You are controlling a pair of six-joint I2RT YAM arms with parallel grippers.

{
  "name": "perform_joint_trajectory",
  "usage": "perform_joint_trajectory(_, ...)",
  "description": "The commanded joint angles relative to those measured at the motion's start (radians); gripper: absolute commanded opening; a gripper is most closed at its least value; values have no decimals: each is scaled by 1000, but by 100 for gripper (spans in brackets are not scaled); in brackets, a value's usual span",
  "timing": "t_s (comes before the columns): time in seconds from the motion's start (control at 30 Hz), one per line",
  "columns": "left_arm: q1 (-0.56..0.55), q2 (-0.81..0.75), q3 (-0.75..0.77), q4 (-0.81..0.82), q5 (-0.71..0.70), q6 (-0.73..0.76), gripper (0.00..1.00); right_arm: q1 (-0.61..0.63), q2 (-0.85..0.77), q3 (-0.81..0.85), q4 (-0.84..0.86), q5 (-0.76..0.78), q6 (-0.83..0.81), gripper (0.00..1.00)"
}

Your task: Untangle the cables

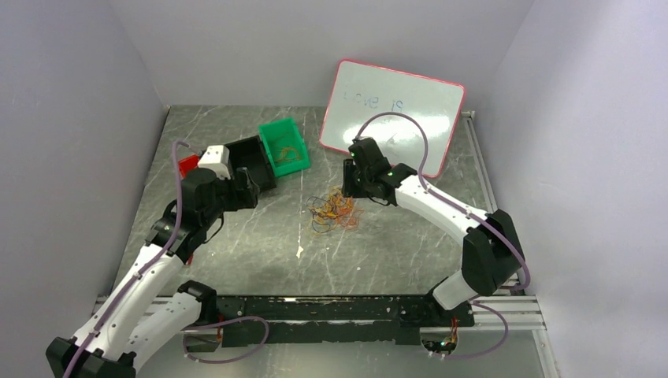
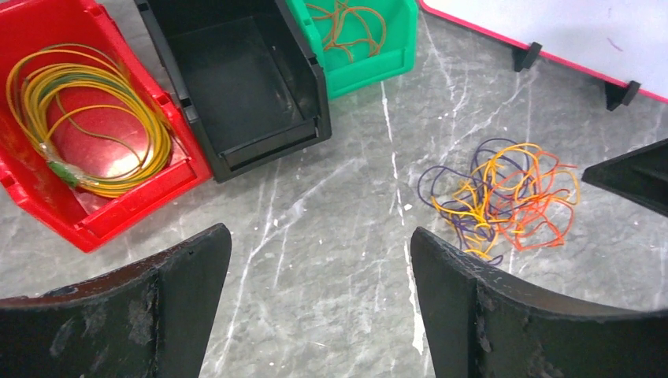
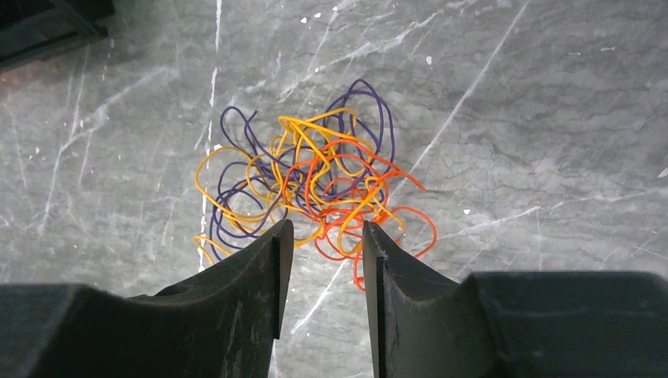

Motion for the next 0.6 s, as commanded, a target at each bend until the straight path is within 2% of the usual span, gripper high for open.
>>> perform_joint_trajectory(0.0, -3, 5, -9, 68, 57, -62, 88, 7, 10, 6, -24, 17, 11, 41)
perform_joint_trajectory(0.37, -55, 39, 7, 78, 20, -62, 88, 13, 68, -2, -5, 22, -1, 35)
perform_joint_trajectory(0.57, -105, 69, 14, 96, -6, -76, 88, 14, 89, -8, 2, 20, -9, 27)
